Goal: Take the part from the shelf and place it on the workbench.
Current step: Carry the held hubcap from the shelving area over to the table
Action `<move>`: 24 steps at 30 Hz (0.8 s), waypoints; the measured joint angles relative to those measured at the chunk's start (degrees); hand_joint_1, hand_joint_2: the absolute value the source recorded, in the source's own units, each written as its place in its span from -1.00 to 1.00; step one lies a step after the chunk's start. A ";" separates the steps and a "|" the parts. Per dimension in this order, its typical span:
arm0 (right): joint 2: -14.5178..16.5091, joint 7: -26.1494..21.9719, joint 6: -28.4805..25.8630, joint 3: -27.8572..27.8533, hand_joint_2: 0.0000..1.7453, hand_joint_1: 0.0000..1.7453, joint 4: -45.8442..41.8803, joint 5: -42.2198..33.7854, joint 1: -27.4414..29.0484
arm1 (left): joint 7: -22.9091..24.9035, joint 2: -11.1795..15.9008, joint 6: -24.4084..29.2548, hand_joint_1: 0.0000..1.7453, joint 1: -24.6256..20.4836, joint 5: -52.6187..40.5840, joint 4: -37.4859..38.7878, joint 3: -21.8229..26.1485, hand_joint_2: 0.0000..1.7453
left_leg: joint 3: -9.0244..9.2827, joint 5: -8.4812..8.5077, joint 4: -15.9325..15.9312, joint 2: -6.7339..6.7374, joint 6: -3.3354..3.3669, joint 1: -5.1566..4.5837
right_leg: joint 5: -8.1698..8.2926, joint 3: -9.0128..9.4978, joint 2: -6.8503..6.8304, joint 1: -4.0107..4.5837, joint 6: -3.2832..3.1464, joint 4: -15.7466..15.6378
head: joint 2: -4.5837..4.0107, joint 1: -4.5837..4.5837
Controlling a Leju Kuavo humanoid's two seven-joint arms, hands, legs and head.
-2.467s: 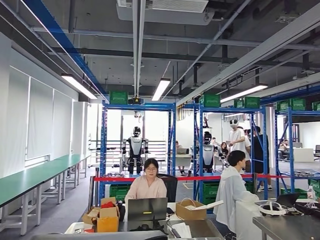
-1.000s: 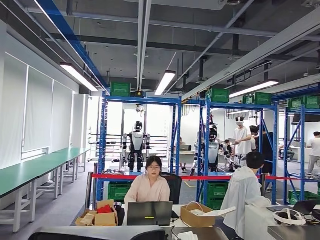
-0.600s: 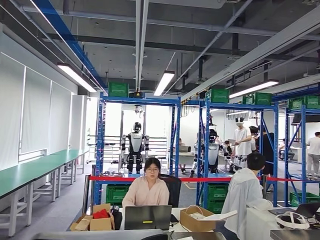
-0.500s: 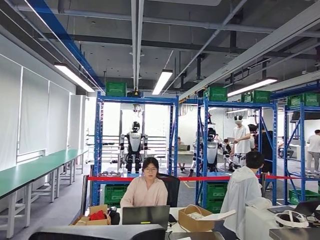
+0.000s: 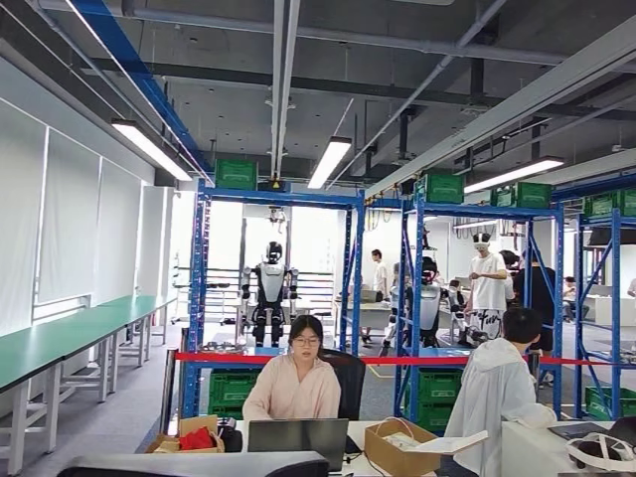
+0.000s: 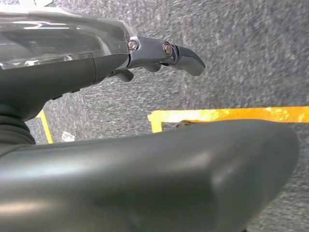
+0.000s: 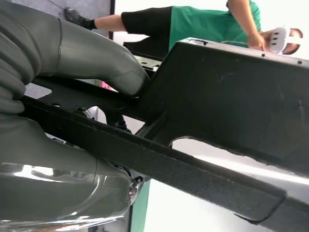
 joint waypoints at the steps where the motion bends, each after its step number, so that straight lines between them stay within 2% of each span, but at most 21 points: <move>1: -0.01 0.00 0.01 0.00 1.00 1.00 -0.02 0.01 -0.08 | -0.01 0.03 0.03 -1.00 -0.05 -0.01 -0.01 0.00 -1.00 | 0.49 -0.34 -0.08 -0.02 0.23 0.06 | -0.61 -1.67 -0.09 -0.10 0.30 3.00 | 0.00 0.00; 4: -0.13 0.00 0.05 0.00 1.00 1.00 0.03 0.02 -0.02 | 0.00 0.08 0.08 -1.00 -0.13 -0.02 -0.02 0.00 -1.00 | 2.04 -1.74 -0.15 -0.03 0.57 -0.07 | -3.93 -9.20 -0.19 -0.26 0.73 13.81 | 0.00 0.00; 5: -0.18 0.00 0.08 0.01 1.00 1.00 0.06 0.02 0.02 | 0.00 0.07 0.08 -1.00 -0.12 -0.03 -0.02 0.00 -1.00 | 2.72 -2.28 -0.16 -0.07 0.60 -0.13 | -4.23 -10.93 -0.18 -0.21 0.61 15.13 | 0.00 0.00; 6: -0.21 0.00 0.10 0.01 1.00 1.00 0.08 0.02 0.03 | 0.00 0.06 0.08 -1.00 -0.10 -0.06 -0.02 0.00 -1.00 | 3.49 -2.87 -0.18 -0.14 0.59 -0.17 | -3.43 -11.72 -0.18 -0.08 0.36 14.41 | 0.00 0.00; 7: -0.23 0.00 0.13 0.01 1.00 1.00 0.08 0.02 0.01 | 0.00 0.04 0.07 -1.00 -0.08 -0.08 -0.02 0.00 -1.00 | 4.32 -3.46 -0.22 -0.23 0.55 -0.17 | -1.37 -11.57 -0.18 0.16 -0.03 11.77 | 0.00 0.00; 9: -0.26 0.00 0.13 0.01 1.00 1.00 0.08 0.01 -0.08 | 0.00 -0.10 0.07 -1.00 -0.10 -0.11 -0.02 0.00 -1.00 | 5.73 -4.50 -0.41 -0.37 0.31 -0.12 | 4.50 -10.09 -0.17 0.93 -1.08 4.40 | 0.00 0.01; 10: -0.28 0.01 0.13 0.01 1.00 1.00 0.08 0.01 -0.13 | 0.00 -0.24 0.05 -1.00 -0.13 -0.11 -0.02 0.00 -1.00 | 6.19 -4.86 -0.67 -0.45 0.10 -0.07 | 6.51 -9.44 -0.09 1.26 -1.67 1.72 | 0.00 0.00; 11: -0.31 0.02 0.13 0.00 1.00 1.00 0.07 0.01 -0.15 | 0.01 -0.36 0.04 -1.00 -0.16 -0.11 -0.02 0.00 -1.00 | 6.57 -5.03 -0.98 -0.50 -0.13 -0.04 | 7.68 -9.10 -0.02 1.49 -2.15 0.17 | 0.00 0.00; 13: -0.29 0.04 0.13 0.01 1.00 1.00 0.02 0.02 -0.20 | 0.02 -0.52 -0.02 -1.00 -0.18 -0.11 -0.02 0.00 -1.00 | 7.42 -4.84 -1.64 -0.53 -0.67 -0.11 | 7.76 -8.22 0.10 1.58 -2.87 -1.09 | 0.00 -0.01; 15: -0.19 0.03 0.13 0.02 1.00 1.00 -0.06 0.01 -0.36 | 0.02 -0.55 -0.05 -1.00 -0.34 -0.11 -0.02 0.00 -1.00 | 7.65 -4.91 -0.55 -0.38 -0.87 -0.24 | 7.70 -6.44 0.00 1.34 -3.21 -2.57 | 0.00 0.00; 16: -0.11 0.02 0.14 0.02 1.00 1.00 -0.09 0.02 -0.49 | 0.01 -0.56 -0.05 -1.00 -0.50 -0.11 -0.02 0.00 -1.00 | 6.72 -5.46 1.46 -0.32 -0.90 -0.29 | 7.51 -5.52 -0.06 1.17 -3.31 -3.16 | 0.00 0.00; 17: -0.08 0.01 0.16 0.03 1.00 1.00 -0.09 0.03 -0.57 | 0.01 -0.53 -0.03 -1.00 -0.62 -0.11 -0.02 0.00 -1.00 | 4.98 -6.41 4.46 -0.26 -0.93 -0.29 | 7.23 -4.84 -0.12 1.07 -3.36 -3.49 | 0.00 0.01; 19: -0.05 -0.01 0.19 0.04 1.00 1.00 -0.07 0.11 -0.53 | 0.02 -0.42 0.01 -1.00 -0.60 -0.11 -0.02 0.00 -1.00 | 0.44 -8.90 10.79 -0.23 -1.23 -0.31 | 6.34 -3.92 -0.09 1.04 -3.45 -3.57 | 0.00 0.02; 20: -0.06 -0.02 0.19 0.05 1.00 1.00 -0.04 0.17 -0.43 | 0.02 -0.36 0.03 -1.00 -0.49 -0.13 -0.02 0.00 -1.00 | -1.26 -9.47 12.34 -0.21 -1.44 -0.26 | 5.85 -3.37 -0.02 1.02 -3.44 -3.56 | 0.00 0.02; 21: -0.06 -0.04 0.19 0.06 1.00 1.00 -0.03 0.27 -0.37 | 0.03 -0.32 0.04 -1.00 -0.40 -0.15 -0.02 0.00 -1.00 | -2.15 -9.01 12.16 -0.18 -1.69 -0.17 | 5.31 -2.70 0.06 0.96 -3.36 -3.54 | 0.00 0.02; 22: -0.04 -0.07 0.19 0.06 1.00 1.00 -0.03 0.37 -0.38 | 0.02 -0.32 0.03 -1.00 -0.36 -0.18 -0.02 0.00 -1.00 | -2.15 -7.22 10.17 -0.14 -1.97 -0.04 | 4.70 -1.93 0.14 0.88 -3.20 -3.48 | 0.00 0.01; 24: 0.04 -0.11 0.19 0.07 1.00 1.00 -0.05 0.58 -0.61 | 0.00 -0.34 0.00 -1.00 -0.36 -0.24 -0.02 -0.01 -1.00 | -0.94 -1.88 3.70 -0.07 -2.50 0.23 | 3.24 -0.51 0.19 0.73 -2.59 -3.07 | 0.00 0.00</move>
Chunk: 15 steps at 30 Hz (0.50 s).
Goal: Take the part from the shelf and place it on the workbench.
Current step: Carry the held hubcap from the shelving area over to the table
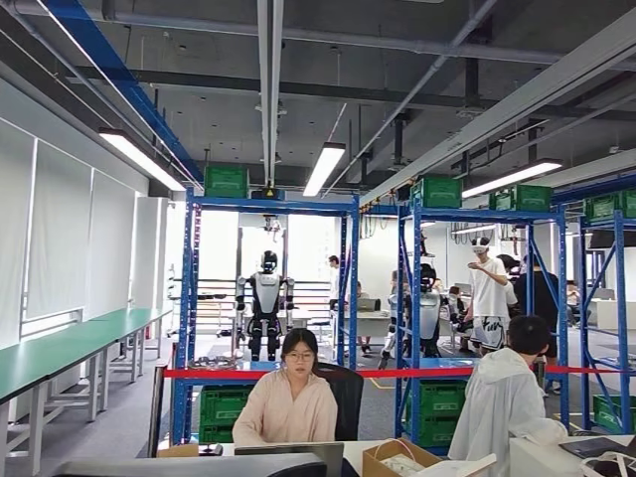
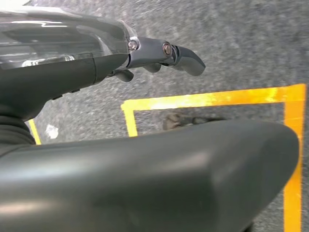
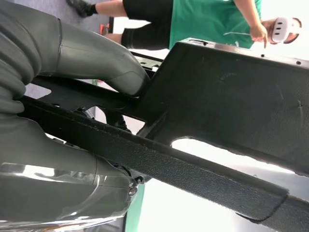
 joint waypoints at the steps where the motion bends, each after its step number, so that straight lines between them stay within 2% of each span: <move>1: 0.06 -0.01 0.00 0.01 1.00 1.00 -0.03 0.12 -0.24 | -0.01 -0.02 -0.02 -1.00 -0.06 -0.02 0.00 -0.01 -1.00 | 0.46 1.72 -2.38 0.04 0.19 -0.03 | -0.61 0.30 0.04 -0.01 0.36 0.30 | 0.01 -0.02; 2: 0.13 0.00 0.00 0.01 1.00 1.00 -0.08 0.26 -0.51 | -0.01 -0.03 -0.02 -1.00 -0.11 -0.03 0.00 -0.01 -1.00 | 0.59 2.68 -3.70 0.07 0.53 -0.14 | -1.06 0.31 0.08 0.01 0.69 0.59 | 0.02 -0.02; 4: 0.32 0.02 0.00 0.00 1.00 1.00 -0.32 0.48 -1.01 | -0.01 -0.04 -0.03 -1.00 -0.17 -0.08 0.00 -0.02 -1.00 | 0.49 2.51 -3.94 0.08 1.56 -0.48 | -1.46 0.02 0.15 -0.07 1.13 0.85 | 0.02 -0.02; 6: 0.49 0.08 0.00 -0.01 1.00 1.00 -0.67 0.61 -1.55 | -0.07 0.02 -0.03 -1.00 -0.21 -0.16 0.00 -0.03 -1.00 | 0.69 2.35 -3.98 0.03 2.11 -0.43 | -2.24 -0.31 0.06 -0.25 1.62 1.76 | 0.02 -0.01; 7: 0.52 0.11 0.00 -0.01 1.00 1.00 -0.83 0.66 -1.95 | -0.14 0.07 -0.04 -1.00 -0.31 -0.20 0.00 -0.05 -1.00 | 0.87 2.17 -4.02 0.02 2.36 -0.33 | -3.13 -1.21 -0.02 -0.38 1.95 3.54 | 0.01 -0.01; 8: 0.55 0.15 0.00 -0.02 1.00 1.00 -0.96 0.70 -2.35 | -0.23 0.11 -0.04 -1.00 -0.44 -0.23 0.00 -0.07 -1.00 | 1.05 1.93 -4.05 0.02 2.60 -0.29 | -4.38 -2.92 -0.15 -0.53 2.28 6.64 | 0.01 -0.02; 10: 0.52 0.19 0.00 -0.08 1.00 1.00 -1.03 0.79 -2.82 | -0.34 0.15 -0.05 -1.00 -0.60 -0.29 0.00 -0.10 -1.00 | 1.46 1.40 -4.05 0.03 2.87 -0.32 | -6.81 -8.20 -0.33 -0.78 2.71 15.00 | 0.00 -0.03; 11: 0.50 0.24 0.00 -0.12 1.00 1.00 -1.01 0.89 -2.88 | -0.36 0.15 -0.05 -1.00 -0.61 -0.33 0.00 -0.11 -1.00 | 1.77 1.11 -4.05 0.02 2.91 -0.34 | -7.01 -10.52 -0.37 -0.82 2.76 18.00 | 0.00 -0.03; 12: 0.48 0.28 -0.03 -0.17 1.00 1.00 -0.99 1.03 -2.92 | -0.36 0.15 -0.05 -1.00 -0.57 -0.37 0.00 -0.12 -1.00 | 2.18 0.80 -4.05 -0.01 2.93 -0.37 | -6.06 -11.84 -0.37 -0.80 2.69 18.88 | 0.00 -0.03; 13: 0.46 0.33 -0.14 -0.24 1.00 1.00 -0.98 1.26 -3.06 | -0.36 0.15 -0.05 -1.00 -0.55 -0.41 0.00 -0.14 -1.00 | 2.67 0.49 -4.06 -0.07 2.92 -0.39 | -3.98 -11.95 -0.37 -0.72 2.48 17.33 | 0.00 -0.03; 15: 0.46 0.34 -0.67 -0.46 1.00 1.00 -0.97 2.03 -3.66 | -0.36 0.09 -0.05 -1.00 -0.55 -0.56 0.00 -0.21 -1.00 | 3.61 -0.09 -4.17 -0.22 2.80 -0.37 | 1.36 -9.57 -0.32 -0.24 1.66 9.57 | 0.00 -0.02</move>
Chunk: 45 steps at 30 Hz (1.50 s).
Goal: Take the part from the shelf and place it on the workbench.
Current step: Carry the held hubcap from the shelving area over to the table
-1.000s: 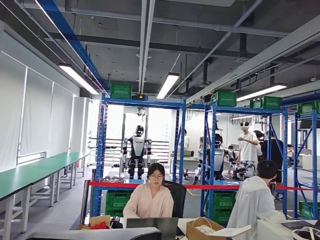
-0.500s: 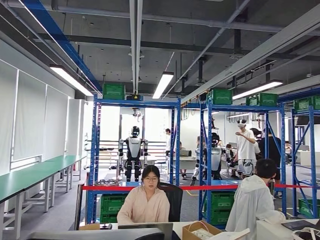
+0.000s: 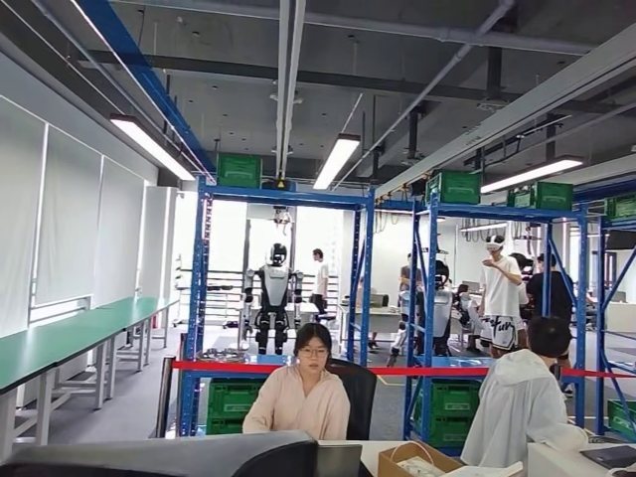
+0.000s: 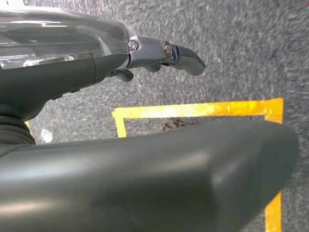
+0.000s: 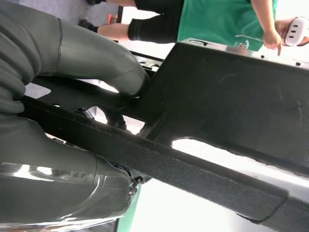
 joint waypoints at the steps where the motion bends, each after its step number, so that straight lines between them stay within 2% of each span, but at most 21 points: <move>1: 0.01 -0.01 -0.44 -0.16 1.00 1.00 0.04 0.54 -0.42 | 0.00 -0.07 -0.01 -1.00 -0.05 -0.16 0.00 -0.03 -1.00 | 0.27 -0.18 -0.10 -0.08 -0.15 0.03 | 1.82 1.22 0.01 0.31 -0.45 -3.45 | 0.00 0.00; 2: 0.01 -0.01 -1.03 -0.41 1.00 1.00 0.14 1.18 -0.87 | 0.00 -0.15 -0.04 -1.00 -0.08 -0.33 0.00 -0.08 -1.00 | 0.39 -0.32 -0.22 -0.13 -0.37 0.08 | 2.76 2.03 0.02 0.60 -0.82 -5.74 | 0.01 0.01; 4: 0.05 0.04 -2.94 -1.13 1.00 1.00 0.54 3.29 -1.77 | -0.08 -0.25 -0.19 -1.00 -0.09 -0.81 0.00 -0.22 -1.00 | 0.46 -0.36 -0.60 -0.14 -0.96 0.16 | 2.72 2.39 0.03 0.86 -1.33 -6.91 | 0.02 0.01; 7: 0.61 0.30 -6.94 -2.76 1.00 1.00 2.60 8.46 -4.28 | -0.50 -0.27 -0.44 -1.00 -0.34 -1.70 0.00 -0.78 -1.00 | 0.19 -1.58 0.40 0.08 -1.53 -0.03 | 2.98 3.61 -0.18 0.33 -1.86 -9.14 | 0.01 0.03; 10: 1.47 1.05 -10.88 -4.65 1.00 1.00 6.66 14.90 -7.61 | -0.68 -0.17 -0.79 -1.00 -0.84 -2.54 0.00 -1.56 -1.00 | -4.32 -5.90 9.67 0.19 -1.75 -0.17 | 3.03 4.39 -0.34 0.19 -2.20 -9.88 | 0.00 0.06; 12: 2.02 1.73 -13.15 -5.63 1.00 1.00 9.62 19.61 -9.47 | -0.52 -0.09 -0.96 -1.00 -1.14 -3.03 0.00 -2.10 -1.00 | -6.90 -6.43 13.85 0.21 -2.10 -0.11 | 2.83 4.49 -0.29 0.19 -2.22 -9.70 | 0.00 0.06; 13: 2.34 2.15 -14.40 -6.11 1.00 1.00 11.06 22.26 -10.51 | -0.38 -0.09 -1.01 -1.00 -1.38 -3.24 0.00 -2.43 -1.00 | -6.76 -5.04 12.84 0.23 -2.27 -0.05 | 2.66 4.51 -0.23 0.14 -2.13 -9.48 | 0.00 0.06; 15: 2.92 3.13 -17.05 -7.02 1.00 1.00 13.56 27.64 -12.88 | -0.08 -0.09 -1.04 -1.00 -2.02 -3.52 0.01 -3.08 -1.00 | -4.00 -0.90 6.13 0.35 -2.58 0.13 | 2.07 4.45 -0.13 -0.02 -1.73 -8.62 | 0.00 0.06; 17: 3.37 4.23 -19.81 -7.92 1.00 1.00 15.80 33.59 -15.21 | 0.25 -0.10 -1.10 -1.00 -2.63 -3.62 0.01 -3.63 -1.00 | -1.82 1.07 1.10 0.39 -2.37 0.13 | 1.45 4.05 -0.05 0.13 -1.20 -7.50 | 0.00 0.07; 22: 3.66 7.55 -27.38 -9.89 1.00 1.00 20.63 51.03 -18.86 | 0.69 -0.11 -1.25 -1.00 -3.08 -3.64 0.00 -4.91 -1.00 | -1.57 1.23 0.37 0.26 -0.85 0.00 | 0.28 3.25 -0.06 0.08 -0.09 -5.78 | 0.00 0.01; 24: 3.56 8.97 -30.14 -10.61 1.00 1.00 22.54 58.21 -20.06 | 0.72 -0.09 -1.30 -1.00 -3.25 -3.59 0.00 -5.41 -1.00 | -1.49 1.26 0.29 0.28 -0.48 0.09 | -2.57 1.00 -0.10 -0.23 0.61 -0.64 | 0.00 0.00; 26: 3.28 10.54 -32.26 -11.23 1.00 1.00 24.78 64.66 -20.80 | 0.74 -0.09 -1.36 -1.00 -3.29 -3.52 0.00 -5.91 -1.00 | -1.45 1.22 0.30 0.28 -0.32 0.07 | -5.43 -2.60 -0.12 -0.47 0.98 6.77 | 0.00 0.00; 28: 2.75 12.58 -33.95 -11.50 1.00 1.00 27.08 70.95 -21.09 | 0.76 -0.09 -1.38 -1.00 -3.18 -3.40 0.00 -6.25 -1.00 | -1.35 1.15 0.30 0.23 -0.26 0.05 | -5.03 -4.01 -0.11 -0.50 0.94 8.96 | 0.00 0.00; 29: 2.48 13.83 -34.69 -11.51 1.00 1.00 28.25 74.10 -21.28 | 0.75 -0.09 -1.38 -1.00 -3.12 -3.31 0.00 -6.36 -1.00 | -1.26 1.11 0.30 0.18 -0.24 0.02 | -3.32 -3.14 -0.10 -0.48 0.75 6.69 | 0.00 -0.01; 31: 2.10 16.31 -35.95 -11.54 1.00 1.00 30.70 79.28 -22.07 | 0.71 -0.10 -1.38 -1.00 -3.07 -3.08 0.00 -6.53 -1.00 | -1.09 1.01 0.23 0.09 -0.31 -0.04 | 0.69 0.44 -0.06 -0.24 0.10 -1.33 | 0.00 0.00; 33: 1.82 18.24 -36.95 -11.64 1.00 1.00 33.62 83.21 -23.05 | 0.64 -0.12 -1.37 -1.00 -2.98 -2.82 0.00 -6.66 -1.00 | -1.08 0.99 0.08 0.07 -0.59 -0.02 | 2.31 2.72 -0.01 0.16 -0.48 -6.45 | 0.01 0.01; 36: 1.66 20.12 -38.49 -12.30 1.00 1.00 38.55 87.96 -23.66 | 0.60 -0.13 -1.34 -1.00 -2.68 -2.58 0.00 -6.83 -1.00 | -0.91 1.00 -0.48 0.11 -1.39 0.06 | 2.31 3.23 -0.04 0.29 -1.06 -7.74 | 0.01 0.01; 38: 1.71 21.09 -39.33 -12.72 1.00 1.00 41.42 90.05 -23.86 | 0.58 -0.11 -1.27 -1.00 -2.63 -2.46 0.00 -7.06 -1.00 | -1.37 -0.24 0.72 0.20 -1.71 -0.02 | 2.70 3.68 -0.17 0.03 -1.54 -8.64 | 0.00 0.01; 42: 1.90 22.45 -40.08 -12.98 1.00 1.00 46.08 92.49 -23.74 | 0.57 -0.03 -1.19 -1.00 -2.48 -2.32 0.00 -7.25 -1.00 | -7.43 -5.90 13.57 0.27 -2.01 -0.17 | 2.69 3.96 -0.22 0.09 -1.98 -8.86 | 0.00 0.02; 43: 1.92 22.55 -40.15 -13.10 1.00 1.00 47.13 92.72 -23.57 | 0.57 0.01 -1.19 -1.00 -2.41 -2.31 0.00 -7.26 -1.00 | -8.29 -5.87 15.03 0.28 -2.10 -0.17 | 2.63 3.96 -0.21 0.11 -2.00 -8.79 | 0.00 0.02; 45: 1.96 22.59 -40.43 -13.60 1.00 1.00 49.22 92.79 -23.32 | 0.50 0.06 -1.21 -1.00 -2.42 -2.27 0.00 -7.32 -1.00 | -6.75 -2.62 11.08 0.31 -2.25 -0.08 | 2.34 3.98 -0.14 0.05 -1.85 -8.43 | 0.00 0.02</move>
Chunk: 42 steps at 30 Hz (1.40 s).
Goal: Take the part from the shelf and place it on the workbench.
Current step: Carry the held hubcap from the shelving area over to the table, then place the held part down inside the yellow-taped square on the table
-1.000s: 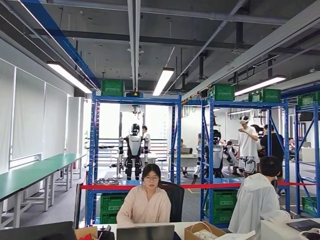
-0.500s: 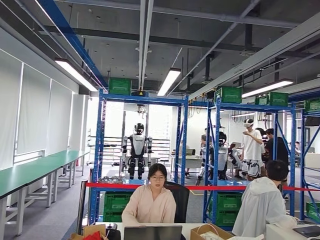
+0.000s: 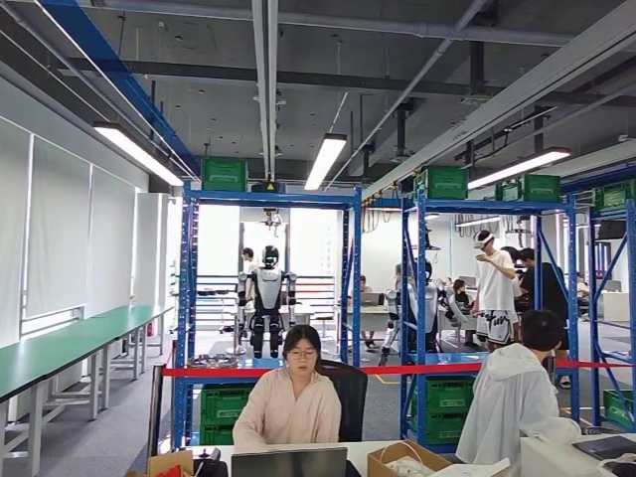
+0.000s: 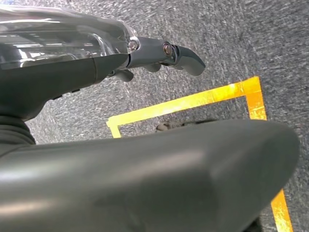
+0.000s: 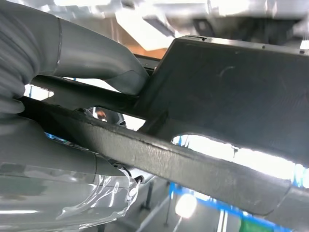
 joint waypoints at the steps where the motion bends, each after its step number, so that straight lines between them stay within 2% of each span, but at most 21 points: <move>1: 0.02 -0.04 -0.34 -0.36 1.00 1.00 1.08 -0.11 0.05 | -0.07 0.03 -0.01 -1.00 -0.06 0.02 0.00 -0.05 -1.00 | 1.62 1.86 -3.65 0.03 -0.03 0.05 | -0.27 -0.06 0.03 -0.04 0.20 0.35 | 0.00 0.00; 3: 0.02 -0.31 -1.25 -1.16 1.00 1.00 3.10 -0.46 0.17 | -0.27 0.08 -0.04 -1.00 -0.17 0.04 0.00 -0.20 -1.00 | 4.13 3.95 -9.32 0.04 0.24 0.04 | -0.76 -0.47 0.12 0.13 0.73 1.27 | 0.00 -0.01; 6: 0.03 -0.70 -2.27 -2.22 1.00 1.00 5.38 -0.81 0.98 | -0.51 0.09 -0.06 -1.00 -0.08 0.00 0.00 -0.46 -1.00 | 4.54 3.91 -10.39 -0.04 1.04 -0.14 | -0.99 -0.88 0.17 0.23 1.30 1.71 | 0.00 -0.07; 8: 0.03 -0.82 -2.78 -2.75 1.00 1.00 6.56 -0.80 1.58 | -0.68 0.15 -0.03 -1.00 -0.06 -0.03 0.00 -0.70 -1.00 | 4.67 4.00 -10.52 -0.05 1.61 -0.02 | -2.22 -1.38 0.11 0.06 1.88 3.22 | 0.00 -0.08; 11: 0.04 -1.12 -3.82 -3.24 1.00 1.00 7.98 -0.76 2.54 | -0.96 0.23 0.06 -1.00 -0.14 -0.20 0.00 -0.99 -1.00 | 4.90 3.93 -10.58 -0.02 2.13 0.08 | -6.98 -5.63 0.06 -0.45 2.77 12.80 | 0.00 -0.09; 13: 0.05 -1.27 -4.38 -3.48 1.00 1.00 8.79 -0.78 3.59 | -1.17 0.24 0.22 -1.00 -0.13 -0.39 0.00 -1.27 -1.00 | 5.03 3.84 -10.57 -0.04 2.23 0.07 | -8.16 -8.23 0.06 -0.72 3.01 17.80 | 0.00 -0.09; 14: 0.05 -1.31 -4.62 -3.62 1.00 1.00 9.08 -0.80 4.07 | -1.37 0.25 0.31 -1.00 -0.14 -0.48 0.00 -1.42 -1.00 | 5.11 3.79 -10.57 -0.07 2.23 0.08 | -7.17 -8.11 0.06 -0.80 2.99 17.17 | 0.00 -0.09; 15: 0.07 -1.38 -4.88 -3.77 1.00 1.00 9.27 -0.82 4.43 | -1.59 0.25 0.38 -1.00 -0.17 -0.53 0.00 -1.57 -1.00 | 5.22 3.73 -10.57 -0.11 2.20 0.07 | -5.35 -6.95 0.06 -0.84 2.88 14.38 | 0.00 -0.09; 17: 0.10 -1.57 -5.61 -4.12 1.00 1.00 9.42 -0.93 4.69 | -1.98 0.25 0.49 -1.00 -0.32 -0.64 0.00 -1.78 -1.00 | 5.34 3.58 -10.62 -0.16 2.01 0.01 | -1.62 -3.31 0.08 -0.70 2.45 6.36 | 0.00 -0.09; 18: 0.13 -1.68 -6.00 -4.33 1.00 1.00 9.49 -1.01 4.72 | -2.09 0.25 0.55 -1.00 -0.40 -0.69 0.00 -1.87 -1.00 | 5.34 3.55 -10.68 -0.17 1.83 -0.02 | -0.69 -2.04 0.11 -0.56 2.23 3.54 | 0.01 -0.08; 23: 0.35 -1.87 -7.61 -5.01 1.00 1.00 9.88 -1.05 5.49 | -2.18 0.26 0.84 -1.00 -0.41 -0.96 0.00 -2.49 -1.00 | 5.43 2.86 -10.81 -0.09 0.47 0.11 | -0.03 -0.76 0.15 -0.35 0.82 0.58 | 0.00 -0.07; 25: 0.66 -1.88 -8.56 -5.04 0.00 0.00 10.00 -0.90 5.85 | -2.20 0.27 0.92 -1.00 -0.44 -1.10 0.00 -2.71 0.00 | 3.55 -0.05 -6.33 -0.03 0.39 0.00 | 0.21 -0.43 0.08 -0.48 0.35 0.01 | 0.00 -0.07; 27: 0.88 -1.88 -9.40 -5.10 -1.00 -1.00 10.20 -0.70 6.49 | -2.22 0.27 1.26 -1.00 -0.42 -1.24 0.00 -2.92 1.00 | 0.21 -3.20 0.94 -0.03 0.31 -0.10 | 0.15 -0.37 0.08 -0.33 0.18 0.03 | 0.00 -0.07; 28: 0.92 -1.88 -9.64 -5.14 -1.00 -1.00 10.29 -0.59 6.92 | -2.23 0.27 1.55 -1.00 -0.38 -1.27 0.00 -3.02 1.00 | -0.97 -3.77 3.35 -0.03 0.24 -0.14 | 0.10 -0.33 0.07 -0.26 0.12 0.06 | 0.00 -0.07; 29: 0.95 -1.87 -9.86 -5.20 -1.00 -1.00 10.34 -0.43 7.38 | -2.23 0.27 1.91 -1.00 -0.36 -1.33 0.00 -3.11 1.00 | -1.17 -3.14 3.55 -0.02 0.19 -0.15 | 0.05 -0.28 0.09 -0.23 0.10 0.11 | 0.00 -0.07; 30: 0.99 -1.87 -10.10 -5.26 -1.00 -1.00 10.37 -0.25 7.79 | -2.22 0.27 2.25 -1.00 -0.37 -1.39 0.00 -3.21 1.00 | -0.34 -1.53 1.61 -0.01 0.17 -0.12 | -0.03 -0.21 0.13 -0.24 0.13 0.20 | 0.00 -0.07; 32: 1.10 -1.86 -10.69 -5.40 -1.00 -1.00 10.37 0.06 8.22 | -2.13 0.28 2.76 -1.00 -0.52 -1.55 0.00 -3.40 1.00 | 3.07 2.38 -5.79 0.04 0.17 -0.07 | -0.39 -0.22 0.26 -0.18 0.42 0.70 | 0.00 -0.07; 34: 1.17 -1.80 -11.33 -5.61 -1.00 -1.00 10.34 0.26 8.35 | -1.99 0.29 3.11 -1.00 -0.68 -1.75 0.00 -3.72 0.00 | 5.12 3.82 -10.26 0.04 0.43 -0.13 | -0.69 -0.53 0.42 0.00 0.88 1.31 | 0.01 -0.10; 36: 1.19 -1.72 -11.95 -5.88 -1.00 -1.00 10.26 0.45 8.53 | -1.84 0.28 3.40 -1.00 -0.66 -1.94 0.00 -4.07 -1.00 | 5.25 3.69 -10.77 0.00 0.93 -0.25 | -0.67 -0.74 0.50 0.03 1.28 1.50 | 0.01 -0.11; 39: 1.19 -1.63 -12.63 -6.22 -1.00 -1.00 9.74 1.02 8.79 | -1.72 0.26 3.69 -1.00 -0.71 -2.21 0.00 -4.42 -1.00 | 5.34 3.97 -10.96 0.05 1.72 -0.04 | -2.38 -1.50 0.37 -0.23 2.22 3.59 | 0.01 -0.10; 42: 1.18 -1.60 -13.19 -6.43 -1.00 -1.00 9.29 1.67 9.23 | -1.56 0.27 3.87 -1.00 -0.80 -2.27 0.00 -4.74 -1.00 | 5.37 3.99 -10.99 0.11 2.08 0.01 | -7.46 -5.98 0.12 -0.72 3.11 13.89 | 0.00 -0.10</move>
